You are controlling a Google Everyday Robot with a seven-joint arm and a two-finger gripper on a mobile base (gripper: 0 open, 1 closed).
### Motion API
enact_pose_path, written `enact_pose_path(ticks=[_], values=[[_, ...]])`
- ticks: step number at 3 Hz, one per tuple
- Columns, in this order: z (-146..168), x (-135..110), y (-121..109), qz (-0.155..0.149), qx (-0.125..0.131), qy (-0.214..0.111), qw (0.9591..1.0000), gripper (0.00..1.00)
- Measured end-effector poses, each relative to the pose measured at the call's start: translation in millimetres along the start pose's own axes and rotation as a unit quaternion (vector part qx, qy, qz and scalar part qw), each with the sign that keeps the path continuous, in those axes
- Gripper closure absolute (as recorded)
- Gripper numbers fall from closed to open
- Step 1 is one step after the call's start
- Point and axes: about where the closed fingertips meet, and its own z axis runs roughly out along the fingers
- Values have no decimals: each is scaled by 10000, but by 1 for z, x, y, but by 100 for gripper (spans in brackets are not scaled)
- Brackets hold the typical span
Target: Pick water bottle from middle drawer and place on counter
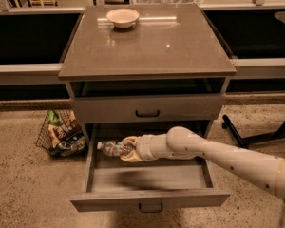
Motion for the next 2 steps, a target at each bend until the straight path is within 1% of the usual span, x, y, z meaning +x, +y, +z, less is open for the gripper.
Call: enact_pose_path(ticks=[1,2], values=[[-41,-23,2,-65,266,-249,9993,100],[-47,-22,1,-39,326,-258,9991,100]])
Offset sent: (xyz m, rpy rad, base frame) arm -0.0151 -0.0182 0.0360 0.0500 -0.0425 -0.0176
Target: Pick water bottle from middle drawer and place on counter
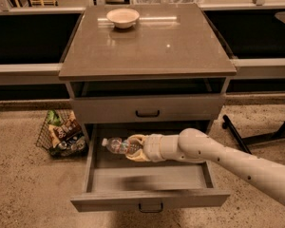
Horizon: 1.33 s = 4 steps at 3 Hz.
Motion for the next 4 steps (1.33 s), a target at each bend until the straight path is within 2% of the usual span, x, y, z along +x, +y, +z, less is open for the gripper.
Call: enact_pose_path(ticks=[1,2,3,4], values=[[-12,-44,-10,-351,-127,-194,9991,100],[-40,-124,-18,-839,-189,-199,9961,100],[-70,-193,-40,-1324,-126,77,9911,100],[-90,-242,-60,-1820,-129,607,9813,100]])
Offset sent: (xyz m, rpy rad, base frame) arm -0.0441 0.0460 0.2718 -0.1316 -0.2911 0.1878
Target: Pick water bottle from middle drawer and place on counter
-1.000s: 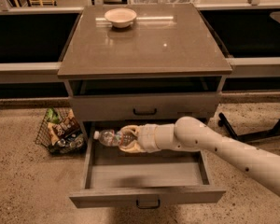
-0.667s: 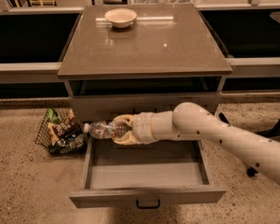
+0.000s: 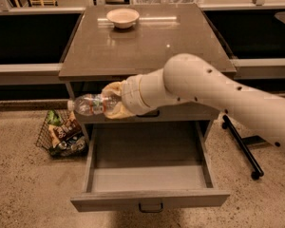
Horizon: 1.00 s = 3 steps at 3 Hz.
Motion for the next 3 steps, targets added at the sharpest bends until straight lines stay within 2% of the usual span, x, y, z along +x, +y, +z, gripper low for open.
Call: enact_pose_path(ticks=[2,3], values=[[-4,-9,-4,-109,-3,74,9999,100],[-24,7,-39,-14,180,171,9997,100]])
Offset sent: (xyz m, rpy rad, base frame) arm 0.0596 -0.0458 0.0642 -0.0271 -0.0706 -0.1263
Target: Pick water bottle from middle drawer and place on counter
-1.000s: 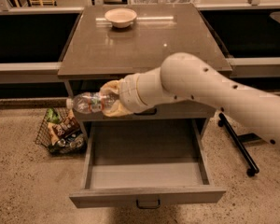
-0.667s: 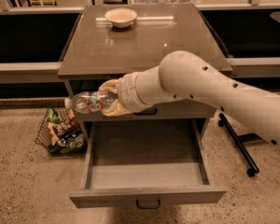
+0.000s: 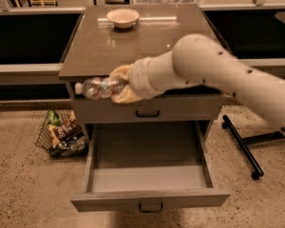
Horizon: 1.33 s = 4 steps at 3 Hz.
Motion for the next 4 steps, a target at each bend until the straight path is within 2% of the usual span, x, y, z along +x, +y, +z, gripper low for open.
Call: enact_pose_path(ticks=[1,2,3,4], values=[[-15,42,-49,161,-38,250,9996,100],[-13,74,-90,292,-84,339,9990,100],[-5,101,-128,434,-76,261,9987,100],[-3,127,-155,664,57,199,9976,100]])
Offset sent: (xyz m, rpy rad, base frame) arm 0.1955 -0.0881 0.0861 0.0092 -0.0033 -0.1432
